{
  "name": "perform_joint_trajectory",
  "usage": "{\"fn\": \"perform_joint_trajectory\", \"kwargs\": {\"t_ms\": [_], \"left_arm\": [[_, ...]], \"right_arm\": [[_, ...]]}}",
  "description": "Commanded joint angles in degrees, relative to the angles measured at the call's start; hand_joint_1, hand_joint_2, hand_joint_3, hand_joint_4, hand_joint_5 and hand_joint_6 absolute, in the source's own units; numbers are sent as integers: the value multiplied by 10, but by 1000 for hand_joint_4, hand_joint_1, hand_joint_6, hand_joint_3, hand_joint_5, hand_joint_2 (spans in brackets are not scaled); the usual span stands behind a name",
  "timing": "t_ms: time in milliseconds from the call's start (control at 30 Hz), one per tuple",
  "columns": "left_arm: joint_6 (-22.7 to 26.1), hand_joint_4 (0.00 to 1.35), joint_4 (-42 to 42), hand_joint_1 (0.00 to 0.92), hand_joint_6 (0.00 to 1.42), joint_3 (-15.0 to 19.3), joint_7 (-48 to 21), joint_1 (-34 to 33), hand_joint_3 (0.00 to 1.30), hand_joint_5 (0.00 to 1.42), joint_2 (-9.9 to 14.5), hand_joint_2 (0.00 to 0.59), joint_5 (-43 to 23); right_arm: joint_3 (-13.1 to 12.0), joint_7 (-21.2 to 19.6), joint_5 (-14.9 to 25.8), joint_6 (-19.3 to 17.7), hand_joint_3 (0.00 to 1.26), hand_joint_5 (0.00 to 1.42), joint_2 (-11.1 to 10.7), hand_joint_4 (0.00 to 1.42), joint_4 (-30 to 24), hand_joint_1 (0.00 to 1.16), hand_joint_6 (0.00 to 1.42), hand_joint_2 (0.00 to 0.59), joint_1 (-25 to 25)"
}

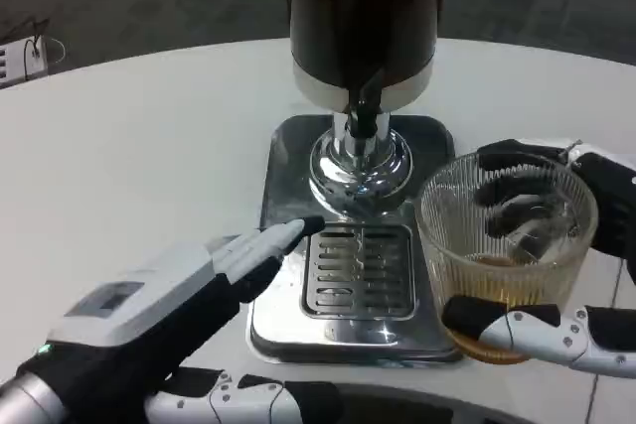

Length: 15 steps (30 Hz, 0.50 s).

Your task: Grasp the cup under the faucet to collect the drink, then remove the cup.

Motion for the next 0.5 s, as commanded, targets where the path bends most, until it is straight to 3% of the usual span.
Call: {"fn": "perform_joint_trajectory", "kwargs": {"t_ms": [33, 500], "left_arm": [[-5, 0, -13, 0, 0, 6, -6, 10, 0, 0, 9, 15, 18], [-2, 0, -22, 0, 0, 8, -7, 19, 0, 0, 6, 15, 29]], "right_arm": [[-2, 1, 5, -29, 997, 1303, -2, 1199, -23, 941, 1416, 203, 5], [-5, 6, 8, -45, 997, 1314, -4, 1200, -32, 929, 1416, 201, 30]]}}
